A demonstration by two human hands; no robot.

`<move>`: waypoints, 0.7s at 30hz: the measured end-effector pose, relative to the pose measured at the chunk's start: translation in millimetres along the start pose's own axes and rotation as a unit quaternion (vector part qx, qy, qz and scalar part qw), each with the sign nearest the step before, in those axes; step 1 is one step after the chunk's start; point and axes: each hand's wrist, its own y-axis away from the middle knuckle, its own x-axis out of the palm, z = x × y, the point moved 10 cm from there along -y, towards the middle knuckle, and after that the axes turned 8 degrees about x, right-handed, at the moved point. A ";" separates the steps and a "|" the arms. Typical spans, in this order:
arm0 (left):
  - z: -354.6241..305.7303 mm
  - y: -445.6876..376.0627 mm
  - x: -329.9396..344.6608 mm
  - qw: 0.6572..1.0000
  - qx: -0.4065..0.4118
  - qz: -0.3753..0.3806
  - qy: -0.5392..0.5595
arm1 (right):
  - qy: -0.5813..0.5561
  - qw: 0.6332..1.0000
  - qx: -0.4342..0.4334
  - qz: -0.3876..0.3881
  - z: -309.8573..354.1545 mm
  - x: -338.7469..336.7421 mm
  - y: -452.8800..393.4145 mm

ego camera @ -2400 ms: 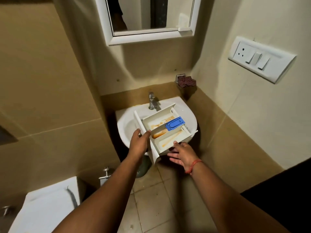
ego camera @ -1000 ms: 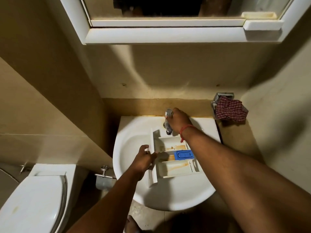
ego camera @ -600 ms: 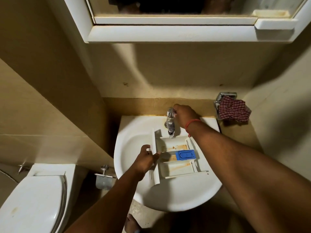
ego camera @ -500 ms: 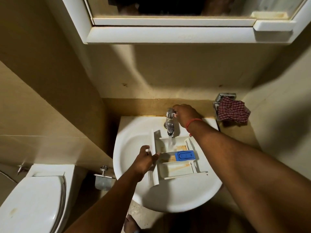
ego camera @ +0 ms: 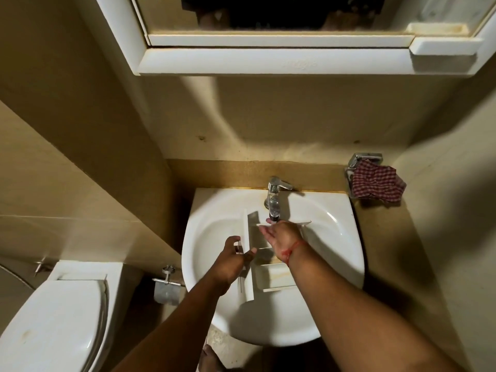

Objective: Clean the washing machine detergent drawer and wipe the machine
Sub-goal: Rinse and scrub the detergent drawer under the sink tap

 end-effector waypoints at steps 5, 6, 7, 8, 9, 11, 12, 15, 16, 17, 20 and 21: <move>-0.8 -0.1 0.2 1.000 0.007 0.005 -0.001 | 0.295 0.930 -0.214 0.038 41.4 42.2 37.8; 0.0 -0.2 -0.4 1.000 0.008 0.004 0.002 | 0.353 0.910 -0.205 0.071 33.0 49.8 40.7; 1.2 -0.5 -1.2 1.000 0.008 0.002 0.005 | 0.423 0.878 -0.204 0.094 23.7 52.0 40.6; 3.0 -0.8 -2.1 1.000 0.007 -0.003 0.008 | 0.489 0.845 -0.191 0.105 18.2 48.8 42.6; 3.9 -0.7 -2.7 1.000 0.006 -0.008 0.011 | 0.553 0.807 -0.175 0.109 13.0 41.2 41.1; 4.3 -0.3 -2.8 1.000 0.007 -0.016 0.016 | 0.658 0.735 -0.143 0.079 2.7 17.5 31.7; 3.8 -0.2 -2.2 1.000 0.007 -0.017 0.018 | 0.688 0.715 -0.115 0.047 1.0 3.5 27.5; 4.2 -0.1 -1.3 1.000 0.005 -0.019 0.022 | 0.713 0.695 -0.088 -0.006 6.1 0.4 34.3; 4.7 -0.5 -1.6 1.000 0.004 -0.019 0.022 | 0.707 0.699 -0.107 0.002 8.3 13.8 39.5; 5.1 -0.9 -2.0 1.000 0.004 -0.019 0.022 | 0.690 0.711 -0.133 0.023 9.6 29.1 44.1; 6.6 -2.0 -3.0 1.000 0.005 -0.016 0.020 | 0.625 0.757 -0.167 0.092 6.3 50.9 53.3; 6.6 -1.8 -2.7 1.000 0.006 -0.014 0.019 | 0.626 0.755 -0.171 0.091 6.2 45.7 51.8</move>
